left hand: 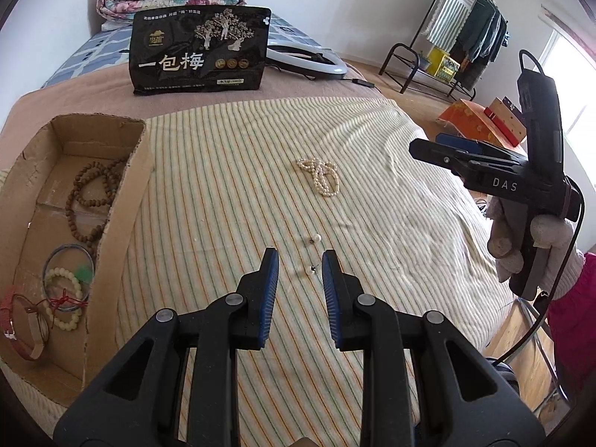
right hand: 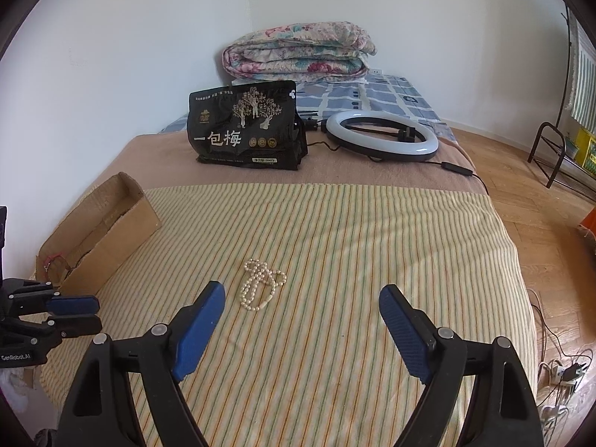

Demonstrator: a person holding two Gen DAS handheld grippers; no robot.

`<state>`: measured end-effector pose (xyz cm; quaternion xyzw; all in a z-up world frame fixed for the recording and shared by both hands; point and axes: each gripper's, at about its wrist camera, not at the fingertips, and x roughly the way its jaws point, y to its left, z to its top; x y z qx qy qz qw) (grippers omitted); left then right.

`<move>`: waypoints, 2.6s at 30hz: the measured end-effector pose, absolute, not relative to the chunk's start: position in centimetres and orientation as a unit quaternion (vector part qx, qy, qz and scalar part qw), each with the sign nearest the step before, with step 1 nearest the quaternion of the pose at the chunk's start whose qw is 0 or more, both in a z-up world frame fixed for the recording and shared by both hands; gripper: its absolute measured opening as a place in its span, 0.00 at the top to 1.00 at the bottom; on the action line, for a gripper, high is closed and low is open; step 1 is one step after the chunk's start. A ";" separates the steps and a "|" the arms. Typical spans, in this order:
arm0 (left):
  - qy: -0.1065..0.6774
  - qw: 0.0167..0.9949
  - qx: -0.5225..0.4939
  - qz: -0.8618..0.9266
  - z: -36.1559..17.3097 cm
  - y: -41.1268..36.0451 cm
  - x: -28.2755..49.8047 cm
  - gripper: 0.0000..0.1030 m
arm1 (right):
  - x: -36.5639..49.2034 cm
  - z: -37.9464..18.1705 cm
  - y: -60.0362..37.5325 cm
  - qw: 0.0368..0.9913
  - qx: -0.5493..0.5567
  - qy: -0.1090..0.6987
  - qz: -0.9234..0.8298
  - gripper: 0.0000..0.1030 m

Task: Organize jewelry
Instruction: 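Move both open grippers toward the pearl necklace and earrings on the bed, then grasp the pearl necklace with the right gripper while the left gripper grasps the stud earring, then lift the necklace and earring and carry both over the cardboard box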

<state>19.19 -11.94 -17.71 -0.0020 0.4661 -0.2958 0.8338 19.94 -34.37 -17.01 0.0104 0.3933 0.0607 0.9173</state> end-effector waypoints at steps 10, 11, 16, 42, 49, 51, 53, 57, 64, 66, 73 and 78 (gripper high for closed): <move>0.479 0.817 0.023 -0.319 -20.6 -14.3 19.0 0.78 | 21.9 -20.0 -33.0 0.908 0.006 0.411 0.081 0.15; 0.481 0.816 0.024 -0.320 -20.9 -14.5 19.1 0.78 | 22.0 -20.2 -32.8 0.907 0.005 0.412 0.084 0.15; 0.488 0.810 0.030 -0.324 -22.2 -15.1 19.5 0.78 | 22.9 -21.4 -32.3 0.904 0.003 0.417 0.094 0.14; 0.459 0.832 0.105 -0.294 -25.2 -17.4 19.1 0.93 | 27.8 -26.5 -29.2 0.886 -0.041 0.454 0.089 0.14; 0.457 0.835 0.094 -0.290 -25.3 -17.2 19.4 0.94 | 27.9 -26.6 -29.0 0.883 -0.054 0.457 0.093 0.33; 0.456 0.836 0.094 -0.290 -25.3 -17.2 19.4 0.94 | 28.0 -26.5 -28.9 0.881 -0.058 0.459 0.103 0.47; 0.457 0.837 0.093 -0.288 -25.2 -17.2 19.3 0.94 | 28.0 -26.3 -28.9 0.879 -0.059 0.461 0.109 0.69; 0.456 0.838 0.092 -0.285 -25.1 -17.1 19.2 0.94 | 28.1 -26.2 -28.8 0.876 -0.058 0.465 0.115 0.92; 0.457 0.841 0.075 -0.279 -24.3 -16.2 19.1 0.94 | 27.2 -25.4 -29.1 0.879 -0.047 0.461 0.112 0.96; 0.455 0.844 0.070 -0.277 -23.9 -15.8 19.0 0.94 | 26.7 -24.9 -29.3 0.881 -0.046 0.457 0.111 0.96; 0.442 0.852 0.053 -0.275 -22.1 -14.7 18.5 0.94 | 24.9 -22.2 -29.8 0.892 -0.042 0.437 0.111 0.96; 0.434 0.857 0.047 -0.273 -20.9 -14.1 18.0 0.94 | 23.5 -20.1 -30.2 0.899 -0.034 0.423 0.110 0.96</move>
